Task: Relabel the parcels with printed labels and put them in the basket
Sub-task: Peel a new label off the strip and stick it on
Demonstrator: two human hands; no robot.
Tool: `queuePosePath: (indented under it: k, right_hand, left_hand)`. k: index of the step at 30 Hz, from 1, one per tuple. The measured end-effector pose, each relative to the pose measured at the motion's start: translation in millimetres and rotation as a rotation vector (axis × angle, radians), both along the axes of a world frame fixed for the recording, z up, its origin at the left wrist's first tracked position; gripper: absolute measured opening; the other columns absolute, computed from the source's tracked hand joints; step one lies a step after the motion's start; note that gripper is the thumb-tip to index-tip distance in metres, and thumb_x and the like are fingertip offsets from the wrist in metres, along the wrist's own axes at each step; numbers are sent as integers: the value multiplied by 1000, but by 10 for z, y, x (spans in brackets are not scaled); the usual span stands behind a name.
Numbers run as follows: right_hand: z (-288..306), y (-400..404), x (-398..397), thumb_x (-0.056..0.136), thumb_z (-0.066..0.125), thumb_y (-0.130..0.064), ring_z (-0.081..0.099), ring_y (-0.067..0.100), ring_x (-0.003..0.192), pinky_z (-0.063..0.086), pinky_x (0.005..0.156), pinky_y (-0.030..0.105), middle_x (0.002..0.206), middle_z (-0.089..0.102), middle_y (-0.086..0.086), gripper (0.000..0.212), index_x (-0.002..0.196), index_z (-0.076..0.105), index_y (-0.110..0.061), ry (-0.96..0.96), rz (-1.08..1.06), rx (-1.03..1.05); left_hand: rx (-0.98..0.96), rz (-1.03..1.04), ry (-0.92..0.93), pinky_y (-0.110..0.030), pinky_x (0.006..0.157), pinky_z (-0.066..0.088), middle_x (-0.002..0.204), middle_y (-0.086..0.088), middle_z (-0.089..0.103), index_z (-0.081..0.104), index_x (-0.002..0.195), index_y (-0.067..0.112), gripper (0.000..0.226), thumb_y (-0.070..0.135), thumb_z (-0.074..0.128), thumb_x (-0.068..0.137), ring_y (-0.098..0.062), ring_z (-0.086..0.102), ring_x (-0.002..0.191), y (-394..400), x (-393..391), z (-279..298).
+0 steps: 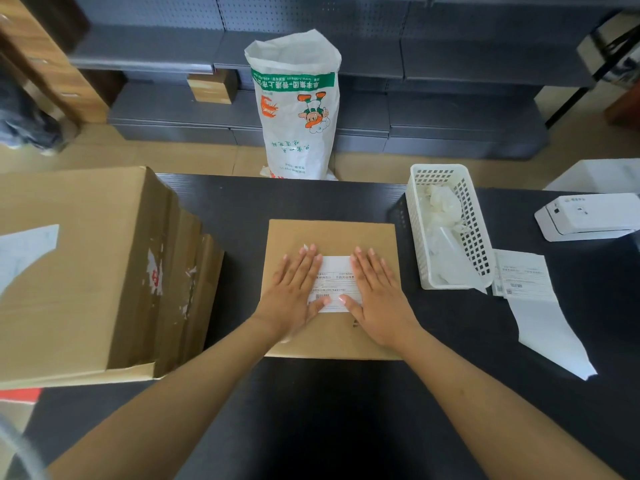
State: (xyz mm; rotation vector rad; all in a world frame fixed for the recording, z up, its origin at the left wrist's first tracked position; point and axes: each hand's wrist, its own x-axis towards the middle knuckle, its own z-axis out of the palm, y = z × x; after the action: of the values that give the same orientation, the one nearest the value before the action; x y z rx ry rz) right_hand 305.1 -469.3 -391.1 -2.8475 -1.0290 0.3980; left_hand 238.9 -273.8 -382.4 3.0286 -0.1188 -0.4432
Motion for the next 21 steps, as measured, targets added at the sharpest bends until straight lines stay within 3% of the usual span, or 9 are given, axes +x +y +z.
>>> queuePosePath:
  k: [6, 11, 17, 21]
  right_hand:
    - [11, 14, 4, 98, 16, -54, -28, 18, 142, -15, 118, 42, 156, -26, 2, 74, 149, -20, -13, -26, -8, -27]
    - [-33, -25, -13, 100, 10, -47, -27, 17, 143, -12, 118, 44, 157, -25, 0, 66, 149, -19, -13, -22, -30, -33]
    - [-41, -76, -34, 100, 10, -45, -24, 17, 144, -12, 118, 42, 159, -20, -1, 64, 151, -13, -13, -55, -28, 31]
    - [-63, -117, -71, 97, 5, -53, -25, 19, 144, -14, 118, 43, 159, -19, 1, 69, 150, -15, -13, -34, -7, -36]
  left_hand:
    - [-82, 54, -25, -34, 117, -18, 151, -1, -37, -32, 141, 16, 68, 53, 5, 97, -16, -33, 140, 1, 1, 20]
    - [-48, 114, -12, -42, 112, -26, 151, 4, -37, -34, 140, 20, 63, 51, -17, 88, -15, -34, 140, 0, -86, -5]
    - [-112, 60, 21, -43, 114, -23, 152, 4, -36, -30, 144, 20, 68, 55, -1, 93, -14, -35, 139, 86, -78, -13]
    - [-62, -20, 87, -44, 113, -24, 150, 1, -40, -31, 143, 18, 82, 68, -5, 83, -18, -38, 137, 115, -76, 36]
